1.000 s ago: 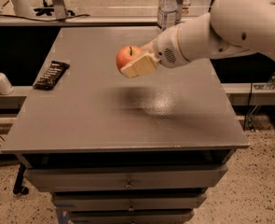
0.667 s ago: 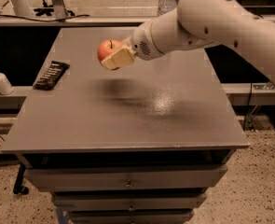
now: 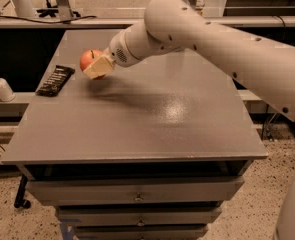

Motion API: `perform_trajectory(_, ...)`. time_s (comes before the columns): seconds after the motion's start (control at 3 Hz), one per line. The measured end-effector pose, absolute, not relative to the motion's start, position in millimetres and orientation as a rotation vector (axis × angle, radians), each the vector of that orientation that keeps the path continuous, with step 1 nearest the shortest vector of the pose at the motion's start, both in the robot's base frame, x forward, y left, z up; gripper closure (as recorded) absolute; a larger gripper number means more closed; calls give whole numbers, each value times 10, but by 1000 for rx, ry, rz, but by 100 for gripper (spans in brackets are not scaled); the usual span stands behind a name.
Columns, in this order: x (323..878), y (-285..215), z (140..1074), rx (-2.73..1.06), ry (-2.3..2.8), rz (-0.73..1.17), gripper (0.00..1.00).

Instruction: Move apple near rxbar chocolate

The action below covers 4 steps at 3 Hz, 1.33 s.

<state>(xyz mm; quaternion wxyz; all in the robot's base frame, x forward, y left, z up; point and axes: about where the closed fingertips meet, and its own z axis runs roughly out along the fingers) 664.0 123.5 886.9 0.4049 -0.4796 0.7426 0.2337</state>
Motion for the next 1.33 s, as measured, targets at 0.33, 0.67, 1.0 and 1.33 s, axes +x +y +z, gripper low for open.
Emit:
perform_trajectory(0.33, 6720, 1515, 8786, -1241, 1869, 606, 100)
perform_trajectory(0.67, 6753, 1702, 8714, -1264, 1871, 622, 100)
perform_trajectory(1.0, 6761, 1785, 8603, -1279, 1888, 633, 100)
perform_trajectory(1.33, 6763, 1831, 8514, -1290, 1911, 642, 83)
